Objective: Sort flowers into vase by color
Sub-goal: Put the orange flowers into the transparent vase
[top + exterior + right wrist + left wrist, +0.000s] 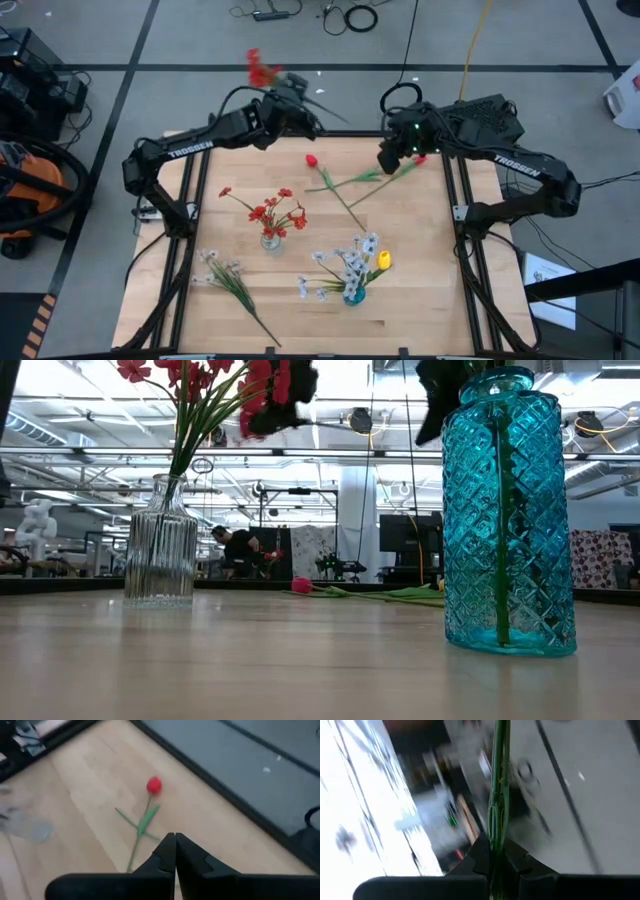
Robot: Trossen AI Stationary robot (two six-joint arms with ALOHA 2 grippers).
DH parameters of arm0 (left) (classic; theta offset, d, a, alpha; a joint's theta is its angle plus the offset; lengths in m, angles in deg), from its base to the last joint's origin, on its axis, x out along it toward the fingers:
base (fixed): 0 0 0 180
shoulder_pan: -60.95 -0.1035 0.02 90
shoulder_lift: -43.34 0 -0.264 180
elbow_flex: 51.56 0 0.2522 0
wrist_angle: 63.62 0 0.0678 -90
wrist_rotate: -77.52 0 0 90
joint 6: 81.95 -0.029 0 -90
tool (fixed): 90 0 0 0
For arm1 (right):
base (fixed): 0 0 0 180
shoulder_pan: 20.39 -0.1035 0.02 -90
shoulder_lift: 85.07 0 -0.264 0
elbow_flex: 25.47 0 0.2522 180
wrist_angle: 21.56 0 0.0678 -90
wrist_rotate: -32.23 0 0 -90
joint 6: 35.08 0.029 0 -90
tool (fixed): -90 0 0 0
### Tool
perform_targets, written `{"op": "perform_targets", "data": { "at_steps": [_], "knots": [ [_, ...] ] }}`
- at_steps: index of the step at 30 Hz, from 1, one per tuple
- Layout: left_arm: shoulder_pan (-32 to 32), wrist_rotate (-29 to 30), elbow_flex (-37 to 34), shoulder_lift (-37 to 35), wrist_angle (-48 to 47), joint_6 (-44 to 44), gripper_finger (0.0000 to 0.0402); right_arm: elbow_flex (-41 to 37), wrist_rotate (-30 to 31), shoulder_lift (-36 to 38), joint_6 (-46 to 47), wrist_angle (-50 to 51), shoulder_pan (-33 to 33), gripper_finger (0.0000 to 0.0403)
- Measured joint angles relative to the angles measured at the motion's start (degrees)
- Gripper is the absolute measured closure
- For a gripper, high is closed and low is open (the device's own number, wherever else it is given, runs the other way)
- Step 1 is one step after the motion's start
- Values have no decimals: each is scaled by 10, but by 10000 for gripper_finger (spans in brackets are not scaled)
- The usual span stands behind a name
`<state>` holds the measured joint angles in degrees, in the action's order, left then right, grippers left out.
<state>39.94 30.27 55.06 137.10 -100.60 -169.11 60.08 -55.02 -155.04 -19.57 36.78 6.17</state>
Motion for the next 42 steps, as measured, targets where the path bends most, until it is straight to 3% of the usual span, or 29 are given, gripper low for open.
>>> {"op": "perform_targets", "data": {
  "at_steps": [3,7,11,14,16,19,23,30,42],
  "knots": [
    [6,-89,0,0,29,-117,387,-41,-6,26,5,-6,15,402],
    [8,-124,0,0,59,-211,387,-94,-70,90,-29,-34,54,403],
    [9,-125,0,0,118,-259,387,-160,-203,146,-47,-76,148,403],
    [12,-138,2,13,181,-302,387,-209,-341,152,-16,-191,202,403],
    [17,-139,1,27,195,-352,387,-232,-395,133,19,-273,212,403],
    [31,-132,0,49,193,-390,387,-235,-422,97,53,-387,212,403],
    [55,-110,0,62,199,-397,387,-207,-450,73,53,-466,212,403],
    [92,-98,2,62,220,-397,382,-141,-485,45,51,-465,206,393],
    [111,-65,10,62,219,-392,380,-57,-587,-45,63,-461,143,298]
  ]
}}
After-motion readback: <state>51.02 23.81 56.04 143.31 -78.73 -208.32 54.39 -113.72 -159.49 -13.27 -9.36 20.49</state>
